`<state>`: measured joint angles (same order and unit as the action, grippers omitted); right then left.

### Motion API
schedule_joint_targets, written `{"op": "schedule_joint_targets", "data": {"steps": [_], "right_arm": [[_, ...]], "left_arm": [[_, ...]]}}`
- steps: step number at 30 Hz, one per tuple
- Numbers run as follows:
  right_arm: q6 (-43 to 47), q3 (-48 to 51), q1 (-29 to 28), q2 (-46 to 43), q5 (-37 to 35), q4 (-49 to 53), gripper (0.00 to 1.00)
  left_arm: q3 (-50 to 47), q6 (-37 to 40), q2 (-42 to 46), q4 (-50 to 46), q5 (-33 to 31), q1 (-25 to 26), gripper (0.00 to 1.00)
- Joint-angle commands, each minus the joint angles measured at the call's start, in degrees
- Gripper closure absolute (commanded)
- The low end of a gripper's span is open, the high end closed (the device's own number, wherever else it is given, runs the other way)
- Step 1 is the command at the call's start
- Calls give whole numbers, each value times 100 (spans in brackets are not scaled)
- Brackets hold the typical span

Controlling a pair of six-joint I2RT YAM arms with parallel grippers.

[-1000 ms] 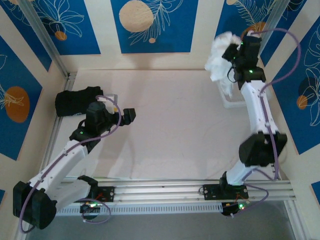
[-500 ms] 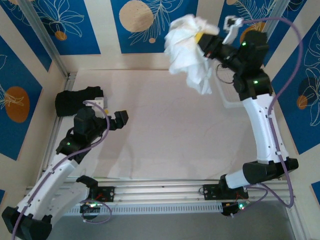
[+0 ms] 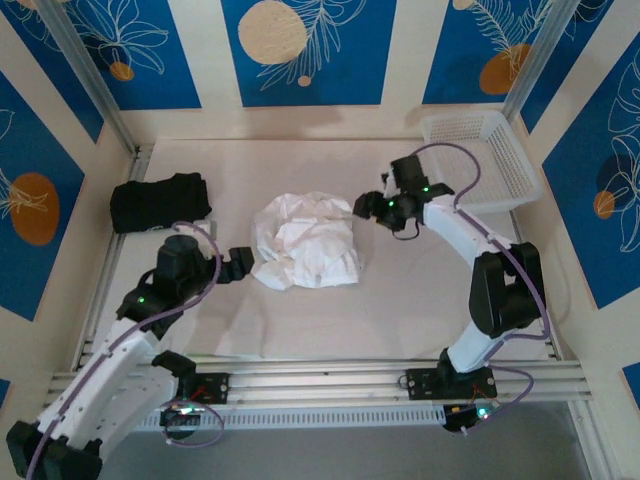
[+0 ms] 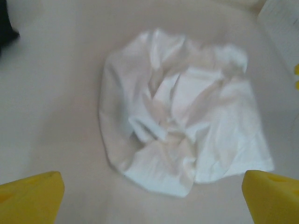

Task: Fold the inside-out t-shirt

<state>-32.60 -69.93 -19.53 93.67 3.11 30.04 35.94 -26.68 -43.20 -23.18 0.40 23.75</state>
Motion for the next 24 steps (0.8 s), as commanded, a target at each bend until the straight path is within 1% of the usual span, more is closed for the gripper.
{"op": "schedule_joint_targets", "data": {"steps": [1,4,6,8,9,13,15,16,18,19,21,22,24], "right_arm": [[247,197,-763,-349,-698,134,34],[140,488,-1378,-388,-1043,149,34],[114,650,-1815,-436,-1346,157,34],[0,861,-2183,-442,-1431,-3,34],[-100,981,-2314,-393,-1348,-166,34],[-401,1284,-2531,12,-931,-1081,34],[-434,1285,-2605,322,-893,-1499,34],[-440,1232,-2630,510,-843,-1653,34],[-448,1184,-2652,777,-808,-1966,37],[-462,1167,-2648,886,-835,-2095,42],[-434,1148,-2631,965,-882,-2234,57],[-421,1148,-2597,935,-913,-2274,69],[-328,1179,-2506,755,-925,-2257,86]], "left_arm": [[-253,46,-232,181,292,86,4],[-347,193,-763,441,348,103,7],[-355,241,-1235,693,469,123,11],[-338,221,-1698,963,653,159,14],[-322,203,-1912,1125,733,205,16],[-325,157,-2632,1720,805,454,20],[-312,135,-2976,2000,769,527,23],[-264,129,-3183,2107,760,536,25],[-137,119,-3538,2253,715,552,34],[-75,127,-3714,2342,716,548,40],[19,91,-3992,2492,759,552,51],[47,80,-4102,2571,785,556,58],[62,43,-4233,2733,832,552,71]]}}
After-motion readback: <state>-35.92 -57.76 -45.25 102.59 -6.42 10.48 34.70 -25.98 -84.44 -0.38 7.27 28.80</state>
